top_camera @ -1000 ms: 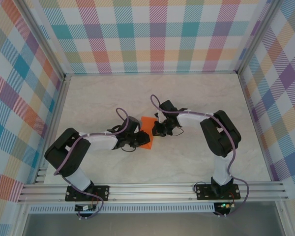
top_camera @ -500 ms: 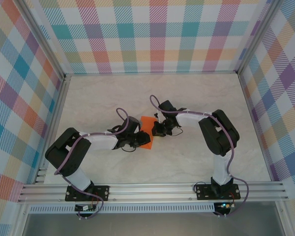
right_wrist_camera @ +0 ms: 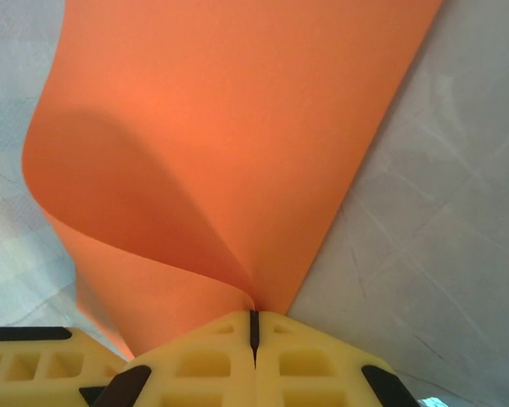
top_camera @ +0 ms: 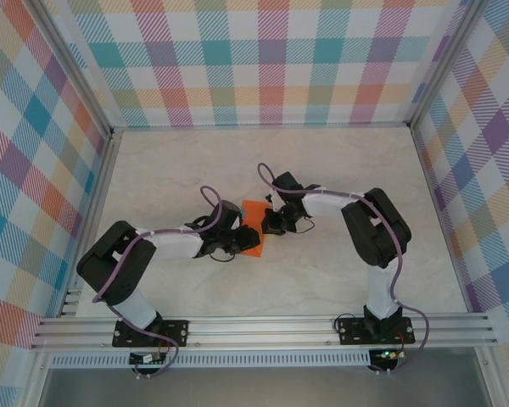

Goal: Fold a paper plane with a square sheet of paper (pick it up from the middle)
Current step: Fold the triangle a second time at the center of the table.

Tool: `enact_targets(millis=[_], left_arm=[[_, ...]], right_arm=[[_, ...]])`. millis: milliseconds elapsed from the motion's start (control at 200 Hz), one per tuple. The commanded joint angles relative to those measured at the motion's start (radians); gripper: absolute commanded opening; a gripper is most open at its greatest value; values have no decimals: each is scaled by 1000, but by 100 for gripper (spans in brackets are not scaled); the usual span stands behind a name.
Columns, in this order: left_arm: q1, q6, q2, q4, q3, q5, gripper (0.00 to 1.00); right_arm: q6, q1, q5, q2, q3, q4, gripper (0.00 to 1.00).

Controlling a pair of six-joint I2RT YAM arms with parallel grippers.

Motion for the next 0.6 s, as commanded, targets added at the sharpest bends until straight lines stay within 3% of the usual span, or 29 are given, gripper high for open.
enact_targets(millis=[0,600], left_arm=[[-10,-18,-19,27,-5,14,24],[-18,-36,12,14,-19,-20,20]], right_arm=[[9,0,47,43,16,-47,5],[38,-1,47,60,29,-63,5]])
